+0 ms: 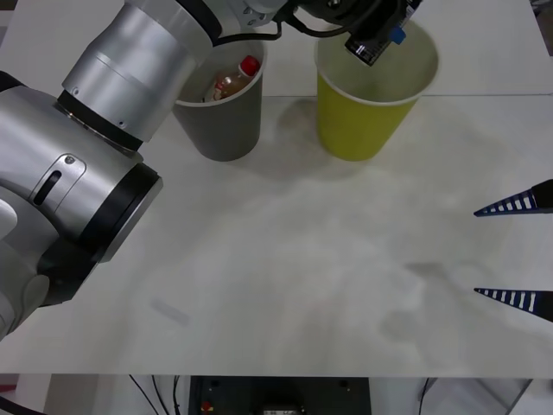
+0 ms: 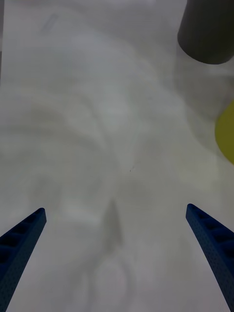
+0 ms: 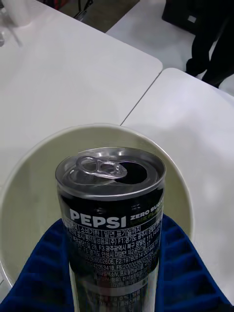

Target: Put the can into the green bin and the plastic bottle into the gray bin

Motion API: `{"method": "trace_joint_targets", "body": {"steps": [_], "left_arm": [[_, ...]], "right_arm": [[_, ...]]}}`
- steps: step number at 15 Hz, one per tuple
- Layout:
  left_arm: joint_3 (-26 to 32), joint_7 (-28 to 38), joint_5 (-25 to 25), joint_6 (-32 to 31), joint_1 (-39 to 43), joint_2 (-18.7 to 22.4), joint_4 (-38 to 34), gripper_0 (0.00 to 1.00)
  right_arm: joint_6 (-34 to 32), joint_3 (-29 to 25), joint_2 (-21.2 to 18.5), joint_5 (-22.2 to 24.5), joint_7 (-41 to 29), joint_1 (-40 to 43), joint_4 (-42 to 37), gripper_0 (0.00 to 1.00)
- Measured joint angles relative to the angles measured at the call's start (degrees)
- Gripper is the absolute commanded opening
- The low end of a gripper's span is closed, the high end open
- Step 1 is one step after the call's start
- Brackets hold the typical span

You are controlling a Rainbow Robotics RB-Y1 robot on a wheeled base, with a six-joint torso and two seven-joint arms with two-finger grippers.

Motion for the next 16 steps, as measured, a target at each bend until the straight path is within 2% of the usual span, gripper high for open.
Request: {"method": "trace_joint_targets", "body": {"steps": [4, 6, 8, 10, 16], "left_arm": [[0.09, -0.02, 0.68, 0.12, 0.06, 0.45, 0.03, 1.00], [0.24, -0.92, 5.00, -0.01, 0.19, 3.06, -0.02, 1.00], [1.56, -4.77, 10.70, -2.06, 2.45, 7.10, -2.19, 1.00], [4.15, -7.09, 15.37, -4.73, 7.98, 11.70, -8.88, 1.00], [5.72, -7.51, 24.19, -7.98, 22.71, 25.97, -32.62, 1.00]], "right_arm": [[0.00, 0.00, 0.00, 0.00, 0.00, 0.00, 0.00, 1.00], [0.00, 0.00, 0.00, 0.00, 0.00, 0.00, 0.00, 1.00], [0.00, 0.00, 0.00, 0.00, 0.00, 0.00, 0.00, 1.00], [0.00, 0.00, 0.00, 0.00, 0.00, 0.00, 0.02, 1.00], [0.00, 0.00, 0.00, 0.00, 0.00, 0.00, 0.01, 1.00]]}}
